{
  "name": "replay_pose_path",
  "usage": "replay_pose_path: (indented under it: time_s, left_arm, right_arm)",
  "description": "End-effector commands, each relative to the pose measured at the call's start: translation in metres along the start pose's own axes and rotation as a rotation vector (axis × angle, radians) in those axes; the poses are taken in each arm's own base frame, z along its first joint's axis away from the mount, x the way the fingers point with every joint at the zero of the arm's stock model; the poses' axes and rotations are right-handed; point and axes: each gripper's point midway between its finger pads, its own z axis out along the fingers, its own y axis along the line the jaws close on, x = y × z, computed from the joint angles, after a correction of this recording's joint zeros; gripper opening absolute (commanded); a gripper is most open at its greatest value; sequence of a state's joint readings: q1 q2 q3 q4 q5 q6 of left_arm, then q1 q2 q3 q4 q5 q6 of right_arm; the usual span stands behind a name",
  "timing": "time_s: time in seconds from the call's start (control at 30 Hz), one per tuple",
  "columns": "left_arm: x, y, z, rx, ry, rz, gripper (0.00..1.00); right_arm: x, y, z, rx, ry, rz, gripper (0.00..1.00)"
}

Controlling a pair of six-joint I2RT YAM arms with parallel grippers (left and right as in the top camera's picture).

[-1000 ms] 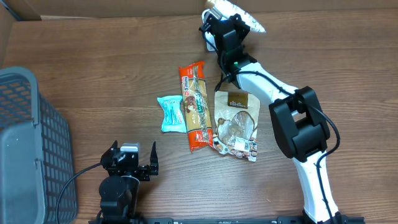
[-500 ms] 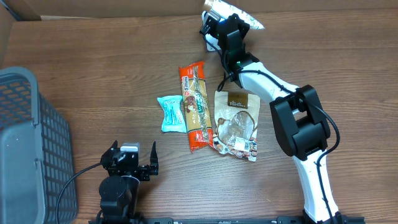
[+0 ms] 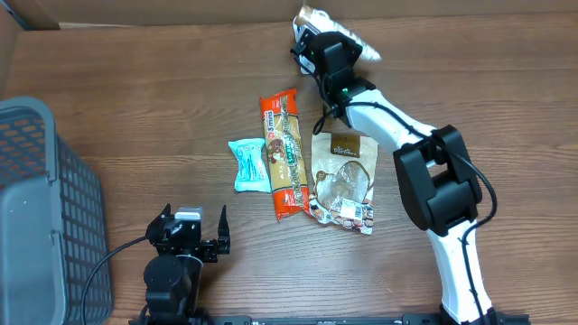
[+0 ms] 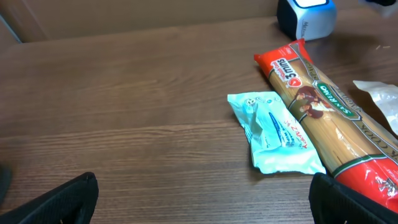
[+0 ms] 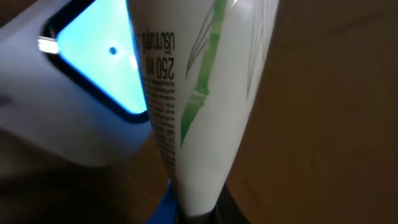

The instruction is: Scan the item barcode

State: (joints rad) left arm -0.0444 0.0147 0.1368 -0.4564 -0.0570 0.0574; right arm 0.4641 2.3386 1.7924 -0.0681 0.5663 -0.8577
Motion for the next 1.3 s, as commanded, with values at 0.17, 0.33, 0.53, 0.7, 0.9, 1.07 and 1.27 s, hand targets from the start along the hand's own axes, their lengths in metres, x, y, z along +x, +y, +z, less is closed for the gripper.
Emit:
replay_pose_path:
  time_s: [0.17,0.33,0.53,0.7,0.9,1.07,1.27]
  left_arm:
    - [0.001,0.002,0.000,-0.009,-0.004,-0.013,1.00]
    - [0.001,0.001,0.000,-0.009,-0.004,-0.013,1.00]
    - [0.001,0.002,0.000,-0.009,-0.004,-0.013,1.00]
    - [0.001,0.002,0.000,-0.009,-0.004,-0.013,0.99]
    - [0.001,0.002,0.000,-0.009,-0.004,-0.013,1.00]
    - [0.001,0.002,0.000,-0.009,-0.004,-0.013,1.00]
    - [0.001,0.002,0.000,-0.009,-0.004,-0.013,0.99]
  right_arm:
    - [-0.038,-0.148,-0.157,-0.411,-0.294,0.767,0.04]
    - [0.043,-0.192,-0.196,-0.730,-0.157,1.256,0.04]
    - [0.154,-0.185,-0.171,-0.739,0.171,1.620,0.04]
    - [0.212,-0.150,-0.141,-0.705,0.322,1.792,0.04]
    - [0.265,-0.108,-0.103,-0.500,0.420,2.007,0.04]
    - [0.304,-0.083,-0.086,-0.297,0.448,2.111,0.04]
    - [0.336,-0.060,-0.088,-0.173,0.534,2.033,0.05]
